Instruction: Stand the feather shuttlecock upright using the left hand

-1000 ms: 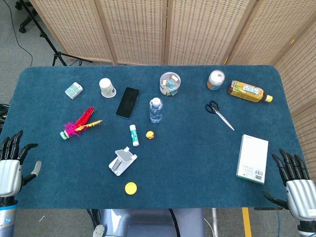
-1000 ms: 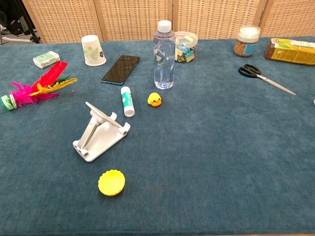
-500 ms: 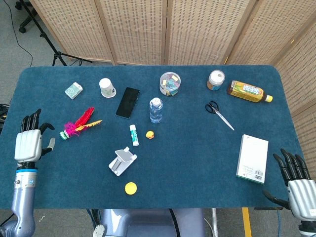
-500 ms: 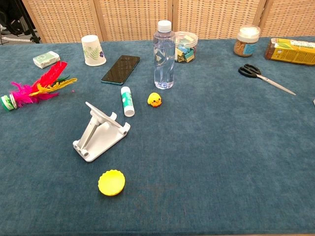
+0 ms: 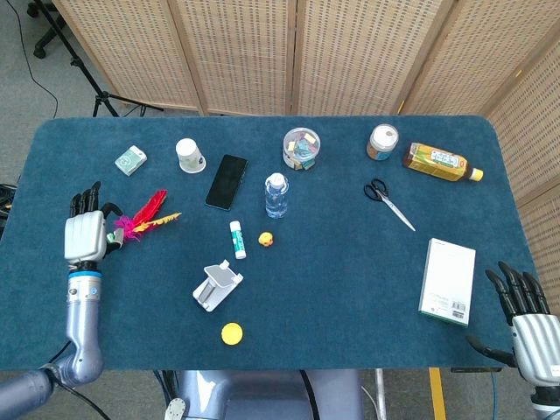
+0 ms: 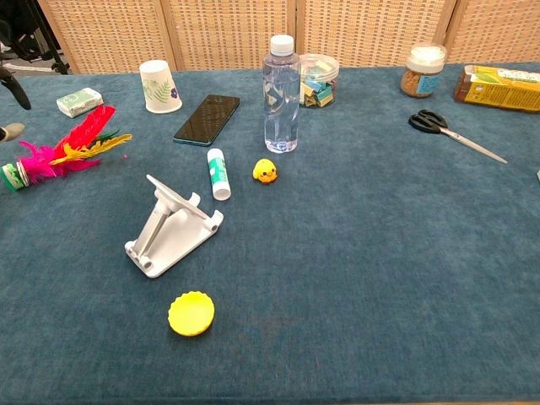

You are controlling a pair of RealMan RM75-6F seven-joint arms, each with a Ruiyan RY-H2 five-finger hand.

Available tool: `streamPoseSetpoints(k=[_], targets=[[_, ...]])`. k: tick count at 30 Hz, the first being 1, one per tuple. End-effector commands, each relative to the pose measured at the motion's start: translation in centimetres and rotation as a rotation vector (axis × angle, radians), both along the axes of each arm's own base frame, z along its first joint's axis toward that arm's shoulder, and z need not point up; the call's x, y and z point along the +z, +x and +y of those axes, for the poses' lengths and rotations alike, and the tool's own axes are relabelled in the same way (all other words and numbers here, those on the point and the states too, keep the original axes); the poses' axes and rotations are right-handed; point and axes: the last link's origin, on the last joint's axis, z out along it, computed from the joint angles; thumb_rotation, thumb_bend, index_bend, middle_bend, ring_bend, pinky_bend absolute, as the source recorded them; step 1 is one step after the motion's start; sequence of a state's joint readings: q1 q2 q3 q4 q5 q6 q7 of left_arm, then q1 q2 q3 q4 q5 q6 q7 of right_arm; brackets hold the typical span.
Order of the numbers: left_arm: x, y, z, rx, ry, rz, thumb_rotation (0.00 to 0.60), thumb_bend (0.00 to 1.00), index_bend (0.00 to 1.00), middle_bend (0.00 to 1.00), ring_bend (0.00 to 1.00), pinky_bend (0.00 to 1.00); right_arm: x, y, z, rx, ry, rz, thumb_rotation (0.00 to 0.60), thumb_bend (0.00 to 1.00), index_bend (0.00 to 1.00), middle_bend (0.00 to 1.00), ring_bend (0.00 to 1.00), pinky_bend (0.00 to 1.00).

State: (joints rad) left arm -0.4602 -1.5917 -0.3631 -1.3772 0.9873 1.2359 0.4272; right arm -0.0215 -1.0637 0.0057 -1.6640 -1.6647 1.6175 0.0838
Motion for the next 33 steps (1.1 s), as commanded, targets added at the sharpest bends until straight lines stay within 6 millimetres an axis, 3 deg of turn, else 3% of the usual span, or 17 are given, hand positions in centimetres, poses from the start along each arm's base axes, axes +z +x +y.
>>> streamPoseSetpoints(k=[1, 8, 21, 33], targets=[[-1.2, 0.9, 0.8, -0.003, -0.009, -0.009, 0.6, 0.38, 0.46, 0.0, 0.0, 0.0, -0.2, -0.3, -0.4, -0.012, 0.021, -0.009, 0.6, 0.0, 0.0, 0.0, 0.0, 0.0], [-2.8, 2.7, 1.8, -0.022, -0.009, -0.012, 0.6, 0.38, 0.48, 0.0, 0.0, 0.0, -0.7, -0.9, -1.1, -0.033, 0.063, -0.028, 0.6, 0.0, 0.0, 0.0, 0.0, 0.0], [-5.9, 3.0, 3.1, 0.02, -0.038, 0.028, 0.6, 0.38, 0.48, 0.0, 0.0, 0.0, -0.4, -1.4, -1.3, -0.045, 0.08, -0.069, 0.6, 0.0, 0.0, 0.0, 0.0, 0.0], [-8.0, 4.5, 4.3, -0.006, -0.065, 0.027, 0.6, 0.39, 0.48, 0.0, 0.0, 0.0, -0.2, -2.1, -2.0, -0.068, 0.084, -0.092, 0.6, 0.0, 0.0, 0.0, 0.0, 0.0]])
